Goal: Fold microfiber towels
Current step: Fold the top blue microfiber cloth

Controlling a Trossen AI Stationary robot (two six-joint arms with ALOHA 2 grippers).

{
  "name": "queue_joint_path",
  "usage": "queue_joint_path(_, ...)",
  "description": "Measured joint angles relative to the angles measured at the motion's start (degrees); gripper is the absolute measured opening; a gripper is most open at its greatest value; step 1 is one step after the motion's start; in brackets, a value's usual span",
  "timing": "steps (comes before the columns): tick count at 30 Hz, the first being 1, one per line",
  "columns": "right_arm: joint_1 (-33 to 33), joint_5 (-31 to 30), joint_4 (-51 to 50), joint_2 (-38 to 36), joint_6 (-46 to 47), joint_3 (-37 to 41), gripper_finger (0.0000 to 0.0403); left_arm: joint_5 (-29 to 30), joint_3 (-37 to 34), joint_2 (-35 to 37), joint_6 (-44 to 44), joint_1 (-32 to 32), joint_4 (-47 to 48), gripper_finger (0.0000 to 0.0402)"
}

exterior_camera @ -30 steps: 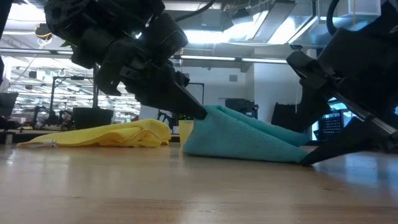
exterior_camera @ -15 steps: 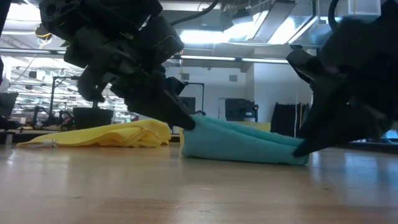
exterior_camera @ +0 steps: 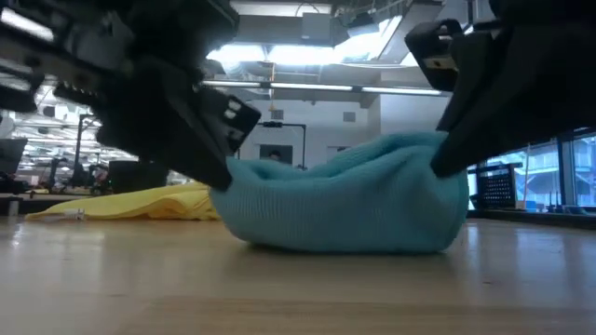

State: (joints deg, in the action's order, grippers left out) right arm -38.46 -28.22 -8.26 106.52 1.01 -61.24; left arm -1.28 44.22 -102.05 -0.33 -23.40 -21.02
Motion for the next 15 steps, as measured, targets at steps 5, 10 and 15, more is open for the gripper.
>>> queue_joint_path(5,0.00,4.64,-3.12,0.00,5.52,-0.01,0.0006,0.20,0.51,3.22,-3.57,-1.79,1.47,0.0000)
queue_joint_path(10,-0.80,6.39,-0.86,-0.05,7.27,-0.10,0.0006,1.12,0.53,6.23,-5.66,-3.33,2.67,0.0000)
queue_joint_path(15,-0.48,7.23,1.47,-0.11,6.09,-0.08,0.0006,1.54,0.55,6.48,-7.15,-3.38,5.24,0.0000)
